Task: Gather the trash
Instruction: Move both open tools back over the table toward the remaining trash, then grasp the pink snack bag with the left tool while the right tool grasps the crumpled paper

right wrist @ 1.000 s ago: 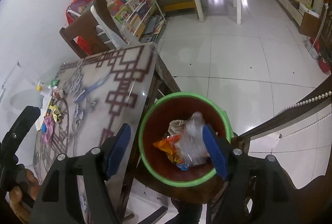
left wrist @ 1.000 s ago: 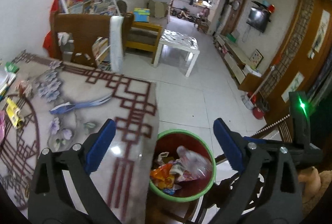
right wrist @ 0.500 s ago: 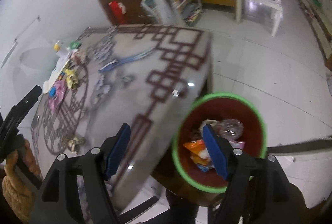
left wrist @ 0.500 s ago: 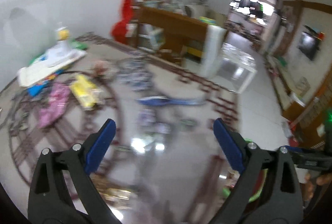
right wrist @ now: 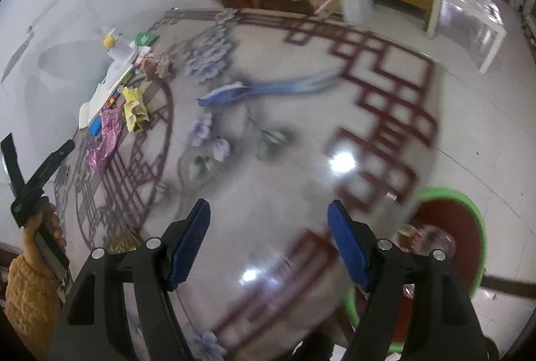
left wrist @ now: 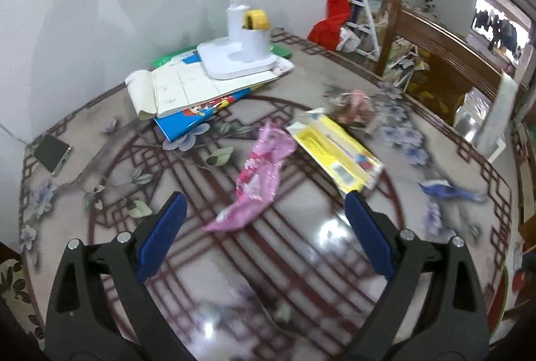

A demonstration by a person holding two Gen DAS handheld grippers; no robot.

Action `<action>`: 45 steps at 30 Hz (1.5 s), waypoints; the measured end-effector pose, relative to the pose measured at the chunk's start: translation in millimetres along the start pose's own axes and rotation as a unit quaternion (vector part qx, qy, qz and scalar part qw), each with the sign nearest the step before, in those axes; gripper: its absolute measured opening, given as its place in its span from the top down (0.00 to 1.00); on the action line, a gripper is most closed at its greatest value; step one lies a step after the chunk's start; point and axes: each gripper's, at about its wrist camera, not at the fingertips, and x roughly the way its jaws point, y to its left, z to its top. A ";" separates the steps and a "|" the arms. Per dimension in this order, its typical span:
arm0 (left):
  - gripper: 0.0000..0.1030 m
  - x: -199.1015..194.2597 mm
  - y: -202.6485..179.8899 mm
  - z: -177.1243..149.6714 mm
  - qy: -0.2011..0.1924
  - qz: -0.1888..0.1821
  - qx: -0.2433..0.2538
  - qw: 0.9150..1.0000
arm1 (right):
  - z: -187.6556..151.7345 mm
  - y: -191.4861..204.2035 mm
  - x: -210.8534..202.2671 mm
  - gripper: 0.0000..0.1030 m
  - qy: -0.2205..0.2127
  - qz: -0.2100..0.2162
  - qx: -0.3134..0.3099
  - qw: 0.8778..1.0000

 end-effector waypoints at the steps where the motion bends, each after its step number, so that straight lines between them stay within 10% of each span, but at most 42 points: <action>1: 0.10 11.0 3.7 2.9 0.004 0.000 -0.001 1.000 | 7.4 6.9 6.1 0.32 0.000 0.004 -0.007 1.000; 10: 0.16 82.2 13.7 8.1 0.063 -0.006 -0.020 0.998 | 101.4 91.5 70.6 0.32 -0.020 0.046 -0.106 0.993; 20: 0.77 106.9 27.6 -2.5 0.099 -0.012 -0.050 0.994 | 187.7 161.7 162.7 0.31 -0.020 0.061 -0.169 0.984; 32: 0.77 66.8 19.0 -0.5 0.074 -0.017 -0.078 0.994 | 225.9 208.9 228.2 0.23 0.005 0.066 -0.216 0.974; 36: 0.77 64.9 15.3 1.0 0.072 -0.013 -0.071 0.995 | 222.2 214.1 241.2 0.52 0.019 0.055 -0.228 0.972; 45: 0.77 65.3 16.6 0.8 0.070 -0.010 -0.074 0.995 | 205.6 193.4 212.4 0.60 -0.002 0.056 -0.221 0.974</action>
